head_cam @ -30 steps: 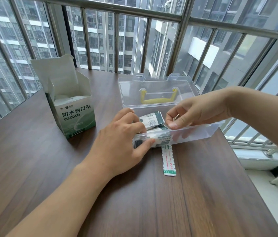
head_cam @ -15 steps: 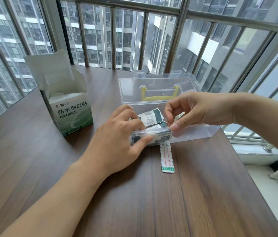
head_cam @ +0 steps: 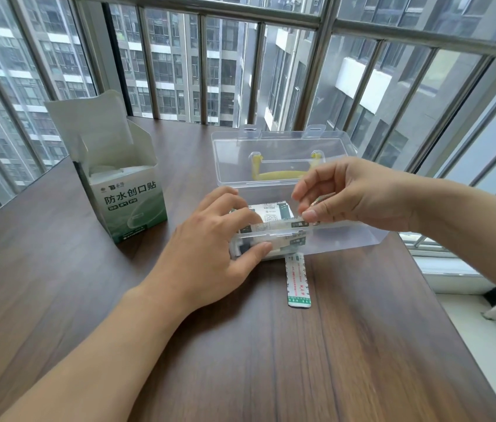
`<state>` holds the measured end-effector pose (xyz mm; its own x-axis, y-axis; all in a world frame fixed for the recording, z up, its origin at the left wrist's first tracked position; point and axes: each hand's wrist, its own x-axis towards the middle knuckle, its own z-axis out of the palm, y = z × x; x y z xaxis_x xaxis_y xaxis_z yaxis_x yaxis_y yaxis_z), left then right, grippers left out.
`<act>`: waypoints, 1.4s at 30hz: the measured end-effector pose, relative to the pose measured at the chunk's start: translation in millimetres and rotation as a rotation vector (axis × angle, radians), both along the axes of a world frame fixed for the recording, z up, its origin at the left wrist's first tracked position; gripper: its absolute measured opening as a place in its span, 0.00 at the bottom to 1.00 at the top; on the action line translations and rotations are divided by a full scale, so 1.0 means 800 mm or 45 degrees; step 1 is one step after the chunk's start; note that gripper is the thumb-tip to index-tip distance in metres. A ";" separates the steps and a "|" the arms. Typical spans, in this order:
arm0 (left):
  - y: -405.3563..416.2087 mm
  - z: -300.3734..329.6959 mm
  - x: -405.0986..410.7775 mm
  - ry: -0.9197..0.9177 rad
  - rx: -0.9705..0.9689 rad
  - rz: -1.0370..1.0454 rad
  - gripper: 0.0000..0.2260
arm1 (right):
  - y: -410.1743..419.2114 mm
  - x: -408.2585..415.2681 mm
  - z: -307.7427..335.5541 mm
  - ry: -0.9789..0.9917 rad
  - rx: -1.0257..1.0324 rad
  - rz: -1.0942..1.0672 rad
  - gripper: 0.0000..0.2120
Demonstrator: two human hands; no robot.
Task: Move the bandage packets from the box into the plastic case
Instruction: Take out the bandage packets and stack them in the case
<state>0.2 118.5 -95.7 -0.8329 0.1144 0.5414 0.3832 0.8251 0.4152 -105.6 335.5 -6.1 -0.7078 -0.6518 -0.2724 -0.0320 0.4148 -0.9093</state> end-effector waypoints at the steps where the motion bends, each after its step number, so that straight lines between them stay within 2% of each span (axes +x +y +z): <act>1: 0.000 0.000 0.001 -0.014 -0.001 -0.004 0.19 | -0.001 -0.002 0.001 -0.030 0.014 -0.072 0.13; 5: -0.001 0.002 0.002 -0.035 -0.023 -0.013 0.21 | -0.014 -0.002 0.000 -0.052 0.103 -0.271 0.12; 9: -0.002 -0.001 0.000 -0.014 -0.009 -0.037 0.15 | -0.032 0.008 -0.011 0.346 0.338 -0.181 0.10; 11: -0.003 -0.002 0.000 -0.019 0.006 -0.035 0.14 | -0.038 0.010 -0.007 0.485 0.355 -0.177 0.08; 14: -0.003 -0.001 0.001 -0.021 0.008 -0.034 0.14 | -0.032 0.007 0.016 0.376 0.377 -0.103 0.10; 17: -0.003 0.000 0.001 -0.010 -0.001 -0.011 0.14 | -0.024 0.003 0.034 0.274 0.707 0.199 0.18; 19: -0.003 0.000 0.001 -0.007 -0.009 0.001 0.14 | -0.024 0.003 0.035 0.177 0.833 0.373 0.22; 22: -0.003 0.000 0.002 -0.009 -0.023 0.013 0.15 | -0.023 0.004 0.028 0.024 0.812 0.518 0.24; 24: -0.003 0.001 0.002 -0.009 -0.025 0.014 0.15 | -0.019 0.004 0.023 -0.006 0.796 0.558 0.19; 28: -0.005 0.001 0.003 -0.030 -0.035 0.000 0.15 | -0.015 0.004 0.004 0.037 0.737 0.481 0.10; 33: -0.005 0.001 0.001 -0.025 -0.047 -0.016 0.15 | -0.012 0.010 0.002 0.092 0.641 0.404 0.05; 36: -0.006 0.001 0.001 -0.026 -0.056 -0.020 0.16 | -0.013 0.011 -0.001 0.192 0.605 0.346 0.10; 39: -0.006 -0.001 0.000 0.001 -0.058 -0.034 0.17 | -0.009 0.015 0.000 0.229 0.542 0.281 0.20; 42: -0.005 -0.001 0.000 0.012 -0.060 -0.048 0.16 | 0.002 0.016 0.008 0.176 0.410 0.213 0.16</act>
<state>0.4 114.2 -96.7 -0.8222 0.1713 0.5428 0.4184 0.8285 0.3723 -93.1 336.8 0.7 -0.6433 -0.6582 -0.3911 -0.2367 0.6568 -0.7159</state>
